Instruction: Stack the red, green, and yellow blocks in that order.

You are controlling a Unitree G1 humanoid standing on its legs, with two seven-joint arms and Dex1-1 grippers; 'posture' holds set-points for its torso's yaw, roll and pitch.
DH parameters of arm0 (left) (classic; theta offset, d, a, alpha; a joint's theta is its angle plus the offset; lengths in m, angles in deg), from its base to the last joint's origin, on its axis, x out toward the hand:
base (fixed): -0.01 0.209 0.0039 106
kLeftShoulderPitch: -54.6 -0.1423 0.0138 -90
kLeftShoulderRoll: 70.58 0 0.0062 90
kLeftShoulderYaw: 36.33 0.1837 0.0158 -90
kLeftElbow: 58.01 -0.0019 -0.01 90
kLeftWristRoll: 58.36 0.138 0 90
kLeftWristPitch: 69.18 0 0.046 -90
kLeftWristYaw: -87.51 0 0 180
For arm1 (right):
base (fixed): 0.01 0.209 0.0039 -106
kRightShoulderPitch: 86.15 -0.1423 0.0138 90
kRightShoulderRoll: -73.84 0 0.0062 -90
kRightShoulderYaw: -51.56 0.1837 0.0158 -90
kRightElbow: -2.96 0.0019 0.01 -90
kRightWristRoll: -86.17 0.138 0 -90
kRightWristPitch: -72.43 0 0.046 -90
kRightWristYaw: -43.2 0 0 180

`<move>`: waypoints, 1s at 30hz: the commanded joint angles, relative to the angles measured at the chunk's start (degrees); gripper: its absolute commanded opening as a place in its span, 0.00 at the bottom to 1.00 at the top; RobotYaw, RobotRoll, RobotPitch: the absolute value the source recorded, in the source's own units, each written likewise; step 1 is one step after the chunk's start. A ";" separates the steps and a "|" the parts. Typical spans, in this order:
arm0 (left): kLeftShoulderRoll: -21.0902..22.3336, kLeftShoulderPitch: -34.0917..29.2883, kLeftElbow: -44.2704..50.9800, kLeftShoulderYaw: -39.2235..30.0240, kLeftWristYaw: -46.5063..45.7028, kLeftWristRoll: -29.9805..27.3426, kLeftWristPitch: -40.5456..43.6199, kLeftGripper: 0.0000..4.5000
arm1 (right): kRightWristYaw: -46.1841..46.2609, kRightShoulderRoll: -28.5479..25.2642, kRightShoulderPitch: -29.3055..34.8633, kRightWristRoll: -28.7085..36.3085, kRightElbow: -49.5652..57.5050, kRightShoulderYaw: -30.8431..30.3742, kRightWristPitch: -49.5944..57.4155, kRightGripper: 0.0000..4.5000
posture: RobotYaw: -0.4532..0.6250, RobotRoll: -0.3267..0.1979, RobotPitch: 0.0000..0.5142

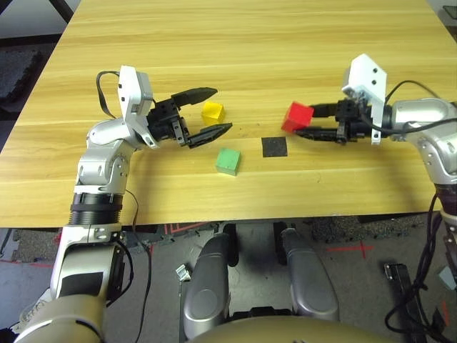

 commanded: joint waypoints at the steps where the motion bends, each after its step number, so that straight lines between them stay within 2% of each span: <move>1: 1.20 -1.25 2.17 -0.45 0.50 -0.62 1.39 1.00 | -5.07 0.73 -2.92 -3.43 -6.88 -2.42 -6.47 0.45 | 0.76 0.68 0.57; 10: 1.44 -2.87 5.09 -1.17 -1.27 -1.04 2.37 1.00 | -11.19 6.75 -9.09 -8.08 -18.55 -4.11 -16.80 0.45 | 0.81 0.68 0.56; 30: 1.25 -3.46 6.64 -1.37 -2.77 -1.01 2.90 1.00 | -11.48 12.22 -9.34 -13.06 -25.56 -3.91 -25.80 0.45 | 0.82 0.71 0.54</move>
